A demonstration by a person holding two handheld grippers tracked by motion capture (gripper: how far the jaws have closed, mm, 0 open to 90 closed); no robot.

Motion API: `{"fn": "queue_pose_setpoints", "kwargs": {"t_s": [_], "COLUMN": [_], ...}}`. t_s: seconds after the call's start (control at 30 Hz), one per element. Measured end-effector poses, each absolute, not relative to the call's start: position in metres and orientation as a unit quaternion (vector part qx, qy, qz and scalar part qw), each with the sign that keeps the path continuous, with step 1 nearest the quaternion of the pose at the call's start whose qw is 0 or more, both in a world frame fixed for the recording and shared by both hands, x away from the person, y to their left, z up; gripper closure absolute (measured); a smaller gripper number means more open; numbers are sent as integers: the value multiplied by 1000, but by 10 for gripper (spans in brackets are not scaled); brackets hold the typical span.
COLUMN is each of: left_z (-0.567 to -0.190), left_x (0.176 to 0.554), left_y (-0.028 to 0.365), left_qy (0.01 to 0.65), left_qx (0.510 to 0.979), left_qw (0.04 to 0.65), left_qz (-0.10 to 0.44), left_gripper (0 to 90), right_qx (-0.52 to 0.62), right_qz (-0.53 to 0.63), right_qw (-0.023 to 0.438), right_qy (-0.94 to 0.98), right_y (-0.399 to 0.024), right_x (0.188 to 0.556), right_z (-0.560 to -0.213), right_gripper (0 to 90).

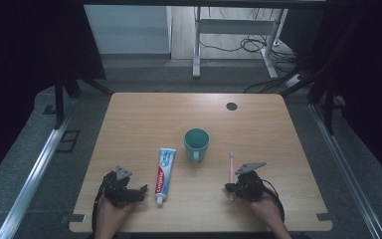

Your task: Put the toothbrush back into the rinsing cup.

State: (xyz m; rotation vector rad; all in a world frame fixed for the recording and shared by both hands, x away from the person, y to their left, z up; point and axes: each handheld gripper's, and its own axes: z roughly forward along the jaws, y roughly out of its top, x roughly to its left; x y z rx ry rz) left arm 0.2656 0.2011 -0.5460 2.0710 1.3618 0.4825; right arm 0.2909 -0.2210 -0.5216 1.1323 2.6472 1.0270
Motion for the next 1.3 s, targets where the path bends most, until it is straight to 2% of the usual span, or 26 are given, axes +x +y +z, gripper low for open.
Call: {"fn": "queue_pose_setpoints", "kwargs": {"t_s": [0.77,1.0,1.3], "left_z": [-546,-546,-546], "left_x": [266,266,266], "left_y": [201,201,201], "left_qy": [514,514,514], "left_qx": [781,781,781], "left_qw": [304,304,304], "left_qz": [182,182,181], "left_gripper": [0,0,0], "right_qx": [410,409,414], "right_qz": [319,321,302], "right_qw": [65,64,72], "right_qy": [852,852,856], "right_y": [-266,-267,-278], "right_x": [287,286,287], "right_z": [-521,-519,-509], "right_gripper": [892,888,798]}}
